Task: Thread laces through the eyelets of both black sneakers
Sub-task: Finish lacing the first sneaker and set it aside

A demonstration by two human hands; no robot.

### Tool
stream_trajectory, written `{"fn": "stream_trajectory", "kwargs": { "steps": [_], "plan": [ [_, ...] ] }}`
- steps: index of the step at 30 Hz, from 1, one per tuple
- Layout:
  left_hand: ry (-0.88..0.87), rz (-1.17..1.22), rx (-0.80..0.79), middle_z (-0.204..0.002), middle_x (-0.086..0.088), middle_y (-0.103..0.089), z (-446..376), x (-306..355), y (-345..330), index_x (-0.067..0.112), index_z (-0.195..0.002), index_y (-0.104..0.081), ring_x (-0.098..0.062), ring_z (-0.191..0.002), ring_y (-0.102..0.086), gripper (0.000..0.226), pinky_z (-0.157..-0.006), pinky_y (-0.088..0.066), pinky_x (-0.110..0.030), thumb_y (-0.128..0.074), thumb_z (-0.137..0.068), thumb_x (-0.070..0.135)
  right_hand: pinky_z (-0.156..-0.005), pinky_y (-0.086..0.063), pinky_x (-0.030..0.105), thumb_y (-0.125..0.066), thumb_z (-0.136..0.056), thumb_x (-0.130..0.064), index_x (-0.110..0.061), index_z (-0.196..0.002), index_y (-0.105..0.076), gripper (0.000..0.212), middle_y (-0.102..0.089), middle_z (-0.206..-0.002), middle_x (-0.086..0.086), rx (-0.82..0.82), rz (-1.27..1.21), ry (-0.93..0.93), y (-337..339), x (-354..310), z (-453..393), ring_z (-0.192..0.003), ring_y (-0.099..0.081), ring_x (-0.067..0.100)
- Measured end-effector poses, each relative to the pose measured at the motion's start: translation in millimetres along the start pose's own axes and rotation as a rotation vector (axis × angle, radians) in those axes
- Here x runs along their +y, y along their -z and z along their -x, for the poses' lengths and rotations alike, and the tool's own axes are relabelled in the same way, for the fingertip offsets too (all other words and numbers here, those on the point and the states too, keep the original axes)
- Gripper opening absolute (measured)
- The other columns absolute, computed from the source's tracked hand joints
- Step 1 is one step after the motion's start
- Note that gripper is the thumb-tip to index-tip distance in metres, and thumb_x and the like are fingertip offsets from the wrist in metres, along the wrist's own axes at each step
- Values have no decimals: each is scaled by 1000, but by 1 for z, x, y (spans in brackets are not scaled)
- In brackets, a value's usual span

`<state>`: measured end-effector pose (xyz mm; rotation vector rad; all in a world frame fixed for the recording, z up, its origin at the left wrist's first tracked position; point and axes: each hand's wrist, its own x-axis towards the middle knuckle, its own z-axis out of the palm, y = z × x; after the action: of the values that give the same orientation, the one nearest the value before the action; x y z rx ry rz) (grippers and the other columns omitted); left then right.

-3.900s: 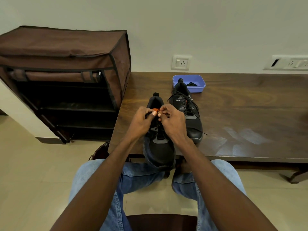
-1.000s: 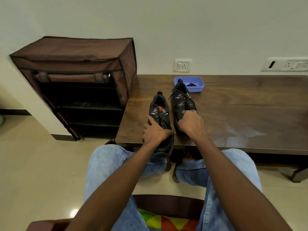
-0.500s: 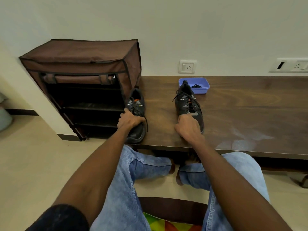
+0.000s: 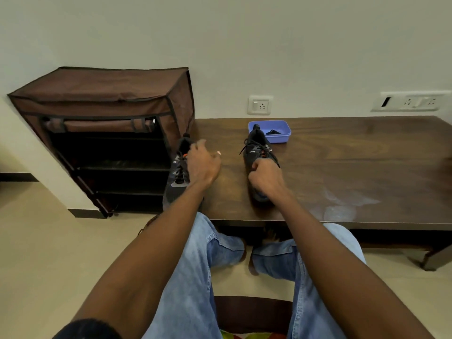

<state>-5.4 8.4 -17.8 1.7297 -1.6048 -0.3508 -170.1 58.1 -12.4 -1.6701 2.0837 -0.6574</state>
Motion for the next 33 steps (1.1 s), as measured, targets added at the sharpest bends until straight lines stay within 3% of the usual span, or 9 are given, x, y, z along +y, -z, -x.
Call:
{"fn": "stream_trajectory", "kwargs": {
  "steps": [4,7,10,13,16,19,23,30,33],
  "plan": [
    [114,102,-338,-118,-8,-61,6,30,-36,15,-115,-57,-24,-102,-58,31,-83,-49,-35,-66,-87,24,-80,-55,41,-56,-87,-12,-10,-102,-66,18,-66,-105,11,-5,-33,-117,25,22,-22,-97,-64,29],
    [192,199,-498,-88,-2,-61,5,44,-49,16,-90,-59,-17,-82,-54,12,-60,-38,-28,-69,-89,23,-69,-47,37,-58,-87,-13,-9,-101,-63,16,-66,-104,13,-18,-41,-210,32,45,-40,-94,-62,29],
    [215,267,-600,-72,3,-53,-2,53,-58,21,-81,-59,-12,-68,-49,17,-56,-37,-25,-72,-90,27,-59,-37,30,-66,-89,-25,-10,-94,-59,18,-64,-97,11,-50,-31,-244,33,60,-57,-85,-56,26],
    [260,296,-658,-94,-6,-64,-8,53,-68,20,-83,-55,-11,-76,-54,21,-60,-47,-24,-72,-91,31,-58,-42,31,-72,-88,-30,-6,-97,-65,27,-64,-93,10,-132,-89,-276,26,66,-72,-82,-57,24],
    [263,353,-710,-129,-15,-62,-7,52,-78,7,-122,-60,-20,-106,-62,29,-59,-54,-16,-66,-96,20,-73,-51,38,-76,-86,-28,-6,-99,-69,27,-67,-94,9,-182,-156,-286,14,68,-80,-83,-60,23],
    [209,308,-717,-126,-7,-64,-11,42,-82,14,-124,-59,-14,-96,-58,32,-47,-44,-7,-67,-95,26,-72,-50,36,-77,-84,-28,-13,-92,-67,20,-68,-93,6,-186,-129,-209,3,64,-79,-86,-64,23],
    [344,218,-753,-104,-5,-67,-23,23,-69,18,-90,-56,-21,-99,-63,24,-83,-59,-38,-76,-87,32,-76,-51,37,-78,-83,-34,-19,-75,-56,28,-67,-92,6,-264,-18,-132,-7,56,-68,-93,-66,25],
    [426,159,-850,-107,-12,-64,-14,6,-36,7,-113,-62,-28,-94,-66,52,-69,-63,-38,-87,-74,33,-87,-56,42,-68,-93,-25,-8,-101,-73,20,-72,-100,11,-398,97,-44,2,43,-51,-96,-68,27],
    [433,197,-845,-107,-10,-65,-13,3,-33,8,-114,-63,-27,-99,-65,53,-78,-62,-42,-86,-75,36,-74,-54,38,-64,-93,-18,-3,-90,-74,18,-73,-91,14,-201,-40,-130,6,43,-51,-88,-69,29]
  ]
}}
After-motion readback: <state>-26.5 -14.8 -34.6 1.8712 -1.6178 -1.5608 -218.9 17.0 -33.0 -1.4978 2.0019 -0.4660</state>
